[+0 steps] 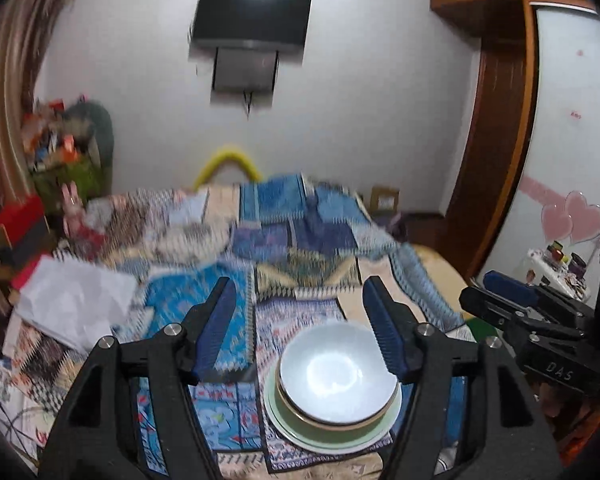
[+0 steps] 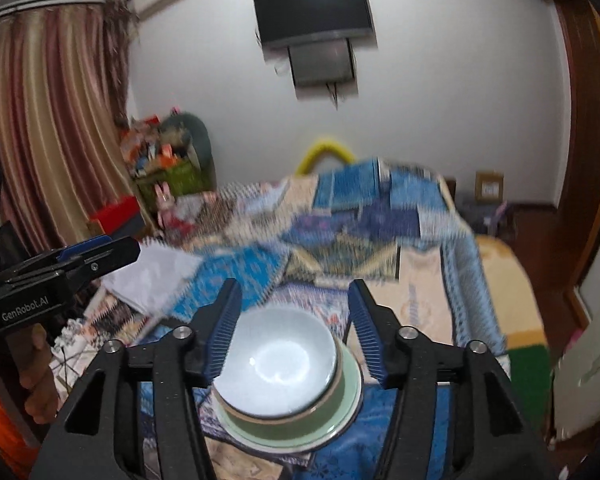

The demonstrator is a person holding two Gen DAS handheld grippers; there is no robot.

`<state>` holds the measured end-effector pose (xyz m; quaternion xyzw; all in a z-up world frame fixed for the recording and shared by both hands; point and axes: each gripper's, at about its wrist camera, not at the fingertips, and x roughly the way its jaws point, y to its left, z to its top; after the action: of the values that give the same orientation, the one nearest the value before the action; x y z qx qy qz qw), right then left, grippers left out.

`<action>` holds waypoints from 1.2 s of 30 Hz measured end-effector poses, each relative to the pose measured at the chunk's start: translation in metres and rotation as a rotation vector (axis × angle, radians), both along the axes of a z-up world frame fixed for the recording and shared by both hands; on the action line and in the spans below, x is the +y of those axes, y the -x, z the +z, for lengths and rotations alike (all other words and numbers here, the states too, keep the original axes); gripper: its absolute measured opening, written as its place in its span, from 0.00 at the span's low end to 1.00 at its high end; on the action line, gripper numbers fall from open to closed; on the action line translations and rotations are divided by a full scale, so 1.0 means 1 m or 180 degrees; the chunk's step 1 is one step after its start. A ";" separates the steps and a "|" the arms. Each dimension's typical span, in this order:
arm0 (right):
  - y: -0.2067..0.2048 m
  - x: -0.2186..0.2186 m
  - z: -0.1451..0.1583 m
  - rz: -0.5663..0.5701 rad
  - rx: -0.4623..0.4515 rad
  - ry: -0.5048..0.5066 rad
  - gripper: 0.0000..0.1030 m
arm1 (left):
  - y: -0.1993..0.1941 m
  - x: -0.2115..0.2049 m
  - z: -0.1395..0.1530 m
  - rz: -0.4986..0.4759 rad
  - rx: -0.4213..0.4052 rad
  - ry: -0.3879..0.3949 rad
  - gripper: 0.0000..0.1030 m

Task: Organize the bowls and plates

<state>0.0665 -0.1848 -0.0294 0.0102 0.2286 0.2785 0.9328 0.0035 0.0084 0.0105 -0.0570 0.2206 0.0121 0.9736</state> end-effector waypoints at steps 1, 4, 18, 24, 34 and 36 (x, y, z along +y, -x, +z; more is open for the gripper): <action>0.004 -0.001 0.005 0.0001 -0.0055 -0.0023 0.56 | 0.004 -0.001 0.004 0.0001 -0.0063 -0.0023 0.68; 0.015 -0.002 0.017 0.0008 -0.0212 -0.0091 0.63 | 0.020 -0.005 0.013 0.0015 -0.0262 -0.0087 0.83; 0.037 0.000 0.029 -0.0099 -0.0601 -0.0205 1.00 | 0.050 -0.011 0.023 0.0031 -0.0547 -0.0130 1.00; 0.040 -0.002 0.031 -0.0138 -0.0637 -0.0201 1.00 | 0.050 -0.014 0.023 0.0028 -0.0545 -0.0131 1.00; 0.043 -0.006 0.030 -0.0166 -0.0612 -0.0249 1.00 | 0.051 -0.017 0.022 0.0013 -0.0538 -0.0152 1.00; 0.044 -0.007 0.029 -0.0167 -0.0605 -0.0260 1.00 | 0.051 -0.018 0.021 0.0008 -0.0535 -0.0156 1.00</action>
<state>0.0220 -0.1917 -0.0001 0.0277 0.1273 0.2627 0.9560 -0.0477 -0.0094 0.0319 -0.0343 0.1376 0.0139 0.9898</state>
